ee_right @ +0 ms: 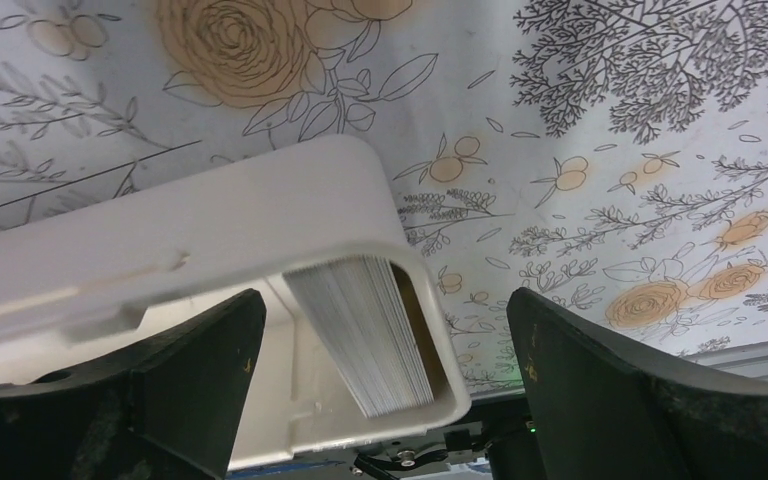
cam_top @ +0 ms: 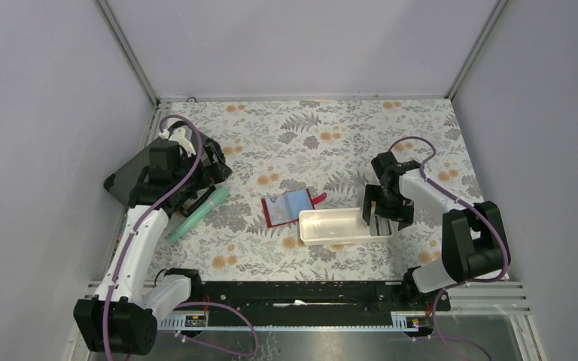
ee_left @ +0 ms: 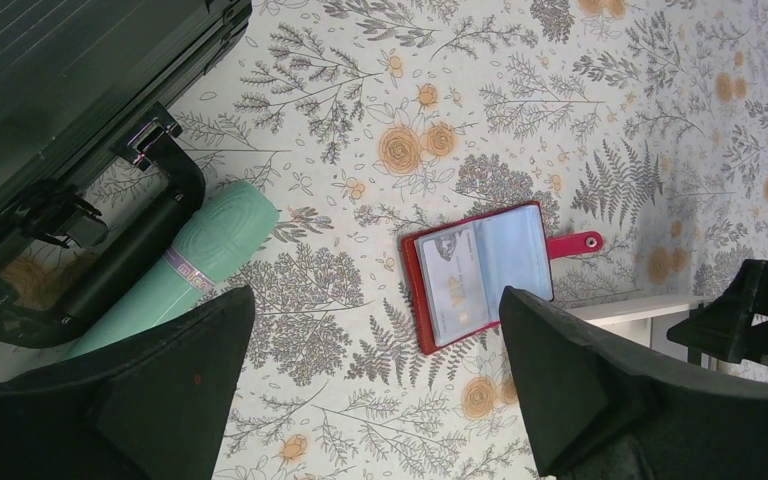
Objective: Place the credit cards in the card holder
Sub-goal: Pick up the credit card from the storage box.
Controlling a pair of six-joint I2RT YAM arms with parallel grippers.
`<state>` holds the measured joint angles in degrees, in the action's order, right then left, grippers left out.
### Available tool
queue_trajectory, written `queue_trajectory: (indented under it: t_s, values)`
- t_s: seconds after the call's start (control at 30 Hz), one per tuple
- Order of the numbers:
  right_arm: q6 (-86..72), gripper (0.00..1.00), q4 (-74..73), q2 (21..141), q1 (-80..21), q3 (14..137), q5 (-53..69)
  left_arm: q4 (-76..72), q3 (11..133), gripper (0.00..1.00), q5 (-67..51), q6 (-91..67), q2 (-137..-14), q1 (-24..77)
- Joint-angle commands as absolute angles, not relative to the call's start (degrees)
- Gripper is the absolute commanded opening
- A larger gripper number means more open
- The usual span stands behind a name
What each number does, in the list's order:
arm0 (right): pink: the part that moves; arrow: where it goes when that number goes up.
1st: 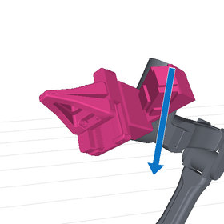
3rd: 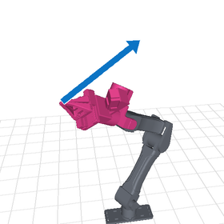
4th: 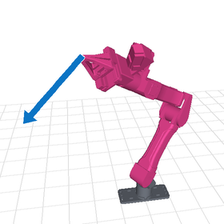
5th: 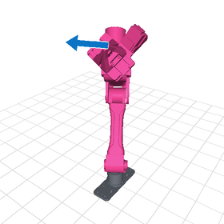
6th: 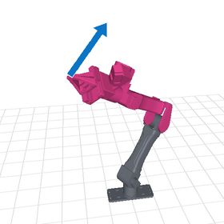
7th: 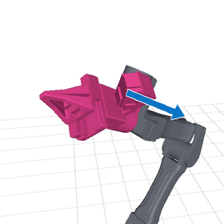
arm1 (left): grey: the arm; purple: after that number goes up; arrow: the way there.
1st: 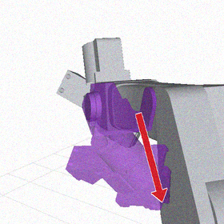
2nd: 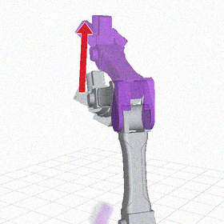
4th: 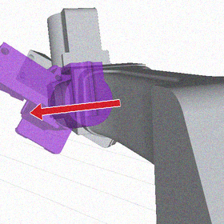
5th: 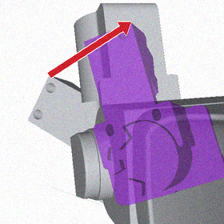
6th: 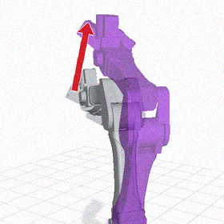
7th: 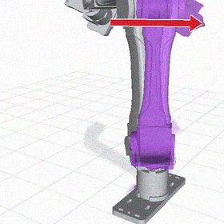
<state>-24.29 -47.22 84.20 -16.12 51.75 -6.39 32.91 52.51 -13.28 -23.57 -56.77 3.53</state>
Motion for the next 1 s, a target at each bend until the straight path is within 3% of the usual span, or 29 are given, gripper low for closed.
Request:
queue_trajectory:
  t_s: [0.0, 0.83, 0.97]
  values:
    - [-25.1, 0.97, -46.8, 86.8, -15.9, 51.3, -8.4, 30.6, 52.3, 0.99, -13.1, -23.3, -54.9, 3.1]
    - [-25.8, 0.75, -52.2, 83.4, -15.9, 56.9, -12.0, 30.6, 51.9, 0.99, -13.7, -23.4, -54.0, 3.0]
    - [-25.0, 0.78, -51.5, 83.9, -16.1, 56.5, -10.1, 30.5, 51.8, 0.99, -13.8, -23.4, -53.8, 3.0]
